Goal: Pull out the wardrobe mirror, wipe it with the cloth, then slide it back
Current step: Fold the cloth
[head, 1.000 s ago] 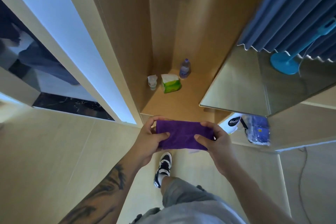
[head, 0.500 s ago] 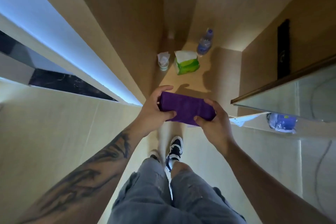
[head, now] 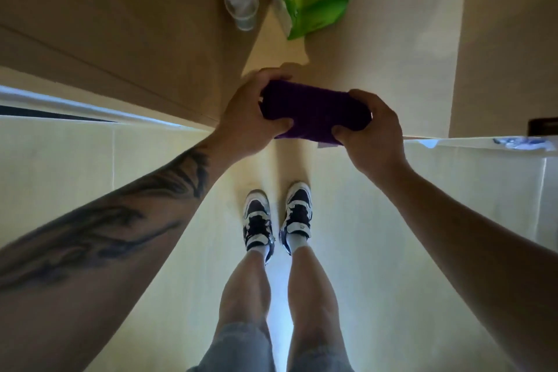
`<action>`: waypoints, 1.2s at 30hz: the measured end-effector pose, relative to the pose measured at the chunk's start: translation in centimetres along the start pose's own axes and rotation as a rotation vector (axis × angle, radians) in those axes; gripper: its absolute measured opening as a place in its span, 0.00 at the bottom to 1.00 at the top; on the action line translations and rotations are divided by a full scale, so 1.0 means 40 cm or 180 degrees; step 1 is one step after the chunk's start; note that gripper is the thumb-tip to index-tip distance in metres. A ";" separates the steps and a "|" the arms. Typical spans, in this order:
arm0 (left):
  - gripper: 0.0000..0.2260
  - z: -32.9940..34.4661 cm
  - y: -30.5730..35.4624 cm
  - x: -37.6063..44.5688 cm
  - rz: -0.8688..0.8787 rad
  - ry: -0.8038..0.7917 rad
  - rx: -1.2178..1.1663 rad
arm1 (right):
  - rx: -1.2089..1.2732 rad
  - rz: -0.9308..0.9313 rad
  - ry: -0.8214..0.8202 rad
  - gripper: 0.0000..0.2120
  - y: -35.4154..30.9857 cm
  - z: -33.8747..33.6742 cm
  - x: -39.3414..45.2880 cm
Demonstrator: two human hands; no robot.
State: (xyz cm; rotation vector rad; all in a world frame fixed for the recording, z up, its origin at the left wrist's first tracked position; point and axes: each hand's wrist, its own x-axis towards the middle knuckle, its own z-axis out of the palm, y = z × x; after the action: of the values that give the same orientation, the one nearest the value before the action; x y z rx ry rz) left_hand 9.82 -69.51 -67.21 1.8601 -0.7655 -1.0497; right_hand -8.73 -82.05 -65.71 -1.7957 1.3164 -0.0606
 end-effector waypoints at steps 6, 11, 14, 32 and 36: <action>0.29 0.047 -0.168 0.154 0.0207 0.0042 0.0269 | -0.0302 -0.0424 0.0131 0.31 0.109 0.118 0.186; 0.30 0.054 -0.243 0.240 0.0308 -0.0028 0.1207 | -0.0429 -0.0543 0.0085 0.31 0.180 0.171 0.274; 0.31 0.049 -0.275 0.255 0.0200 -0.0025 0.1571 | -0.0772 -0.0667 -0.0072 0.32 0.208 0.186 0.280; 0.36 -0.026 0.016 0.084 0.0144 -0.0447 0.2807 | -0.1903 -0.0124 -0.0924 0.36 -0.026 -0.033 0.106; 0.32 -0.083 0.160 -0.013 0.0624 -0.0182 0.2620 | -0.1961 -0.0131 -0.0811 0.36 -0.149 -0.109 0.003</action>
State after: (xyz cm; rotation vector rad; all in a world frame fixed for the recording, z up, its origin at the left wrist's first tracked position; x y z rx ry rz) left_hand 11.85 -70.80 -60.40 2.3533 -1.5444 -0.7028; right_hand -6.42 -84.54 -59.13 -2.2453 1.1857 0.5914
